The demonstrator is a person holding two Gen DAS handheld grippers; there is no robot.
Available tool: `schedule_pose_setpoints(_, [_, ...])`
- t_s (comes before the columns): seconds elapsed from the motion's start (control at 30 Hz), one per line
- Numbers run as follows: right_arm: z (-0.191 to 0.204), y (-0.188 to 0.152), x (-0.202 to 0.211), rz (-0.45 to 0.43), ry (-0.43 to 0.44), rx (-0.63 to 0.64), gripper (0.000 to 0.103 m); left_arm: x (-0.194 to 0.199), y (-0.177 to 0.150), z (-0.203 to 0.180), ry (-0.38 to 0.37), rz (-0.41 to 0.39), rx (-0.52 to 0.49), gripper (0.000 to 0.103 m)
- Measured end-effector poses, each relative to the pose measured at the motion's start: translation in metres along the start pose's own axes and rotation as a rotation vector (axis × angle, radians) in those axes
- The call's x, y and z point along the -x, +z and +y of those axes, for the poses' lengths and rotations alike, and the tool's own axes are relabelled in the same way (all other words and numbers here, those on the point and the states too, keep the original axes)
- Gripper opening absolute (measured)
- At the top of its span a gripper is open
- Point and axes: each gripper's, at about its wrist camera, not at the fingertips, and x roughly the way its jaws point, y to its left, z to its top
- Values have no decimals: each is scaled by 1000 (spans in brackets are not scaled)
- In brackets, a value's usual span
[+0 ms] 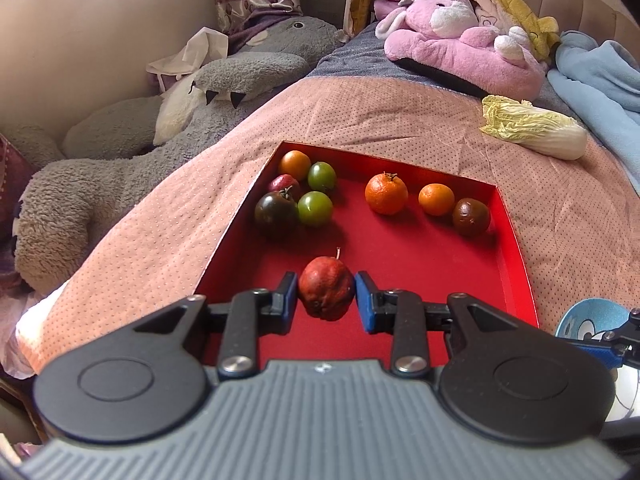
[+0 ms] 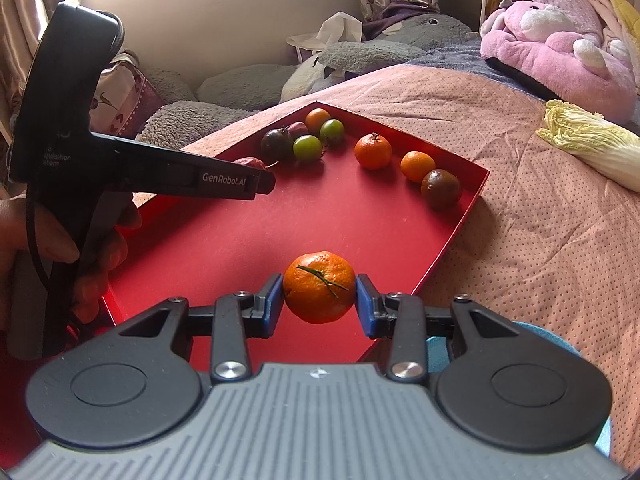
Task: Organize fruits
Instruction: 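Carry the tangerine to the blue plate with the right tool while the left tool carries the red fruit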
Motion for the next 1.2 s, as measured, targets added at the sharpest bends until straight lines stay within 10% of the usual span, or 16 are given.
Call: schedule_pose_setpoints(1.2, [-77, -67, 52, -6, -110, -146, 44, 18, -18, -45, -57, -22, -77, 34])
